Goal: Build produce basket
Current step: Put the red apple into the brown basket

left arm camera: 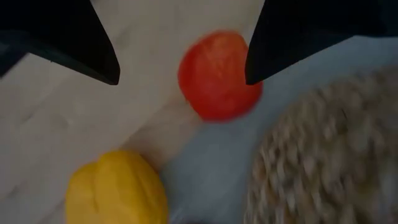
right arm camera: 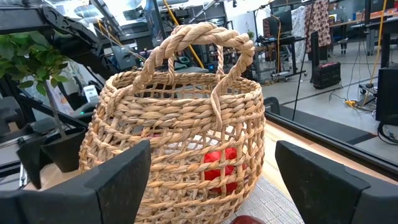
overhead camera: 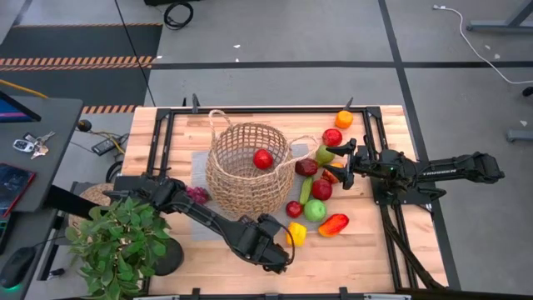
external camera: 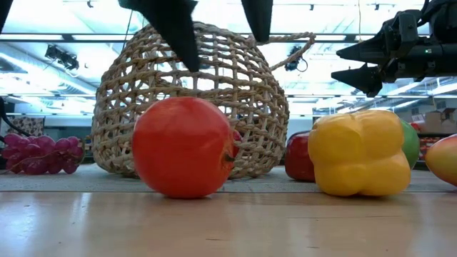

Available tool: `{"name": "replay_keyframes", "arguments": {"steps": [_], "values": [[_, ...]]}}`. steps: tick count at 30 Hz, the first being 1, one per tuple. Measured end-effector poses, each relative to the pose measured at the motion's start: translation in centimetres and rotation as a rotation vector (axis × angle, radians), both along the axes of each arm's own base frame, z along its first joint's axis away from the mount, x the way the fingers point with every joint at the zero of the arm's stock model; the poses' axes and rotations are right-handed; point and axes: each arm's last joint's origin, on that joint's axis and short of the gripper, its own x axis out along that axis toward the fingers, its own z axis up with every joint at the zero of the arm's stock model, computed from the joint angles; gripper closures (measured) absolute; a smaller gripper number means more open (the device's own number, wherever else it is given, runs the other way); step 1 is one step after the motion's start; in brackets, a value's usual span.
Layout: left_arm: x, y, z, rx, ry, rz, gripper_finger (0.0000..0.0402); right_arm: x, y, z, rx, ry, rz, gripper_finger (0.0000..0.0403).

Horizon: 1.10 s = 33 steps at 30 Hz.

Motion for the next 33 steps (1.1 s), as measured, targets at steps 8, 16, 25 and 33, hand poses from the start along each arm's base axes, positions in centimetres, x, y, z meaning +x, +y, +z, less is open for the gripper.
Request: {"name": "replay_keyframes", "arguments": {"steps": [8, 16, 25, 33], "values": [[-0.2, -0.4, 0.0, -0.100, 0.006, 0.168, 0.0047, 0.0, 0.0, 0.0, 0.000, 0.000, 0.000, 0.0055], [-0.1, -0.1, -0.2, -0.069, -0.020, 0.232, 0.0047, 0.0, 0.0, 0.0, 0.000, 0.000, 0.000, 0.0055], [-0.3, -0.2, -1.9, -0.036, 0.043, 0.305, 0.0047, 0.0, 0.0, 0.0, 0.000, 0.000, 0.000, 0.0055], [-0.5, 0.0, -2.0, -0.022, 0.065, 0.354, 0.0047, 0.0, 0.0, 0.0, 0.000, 0.001, 0.000, 0.0055]]}}
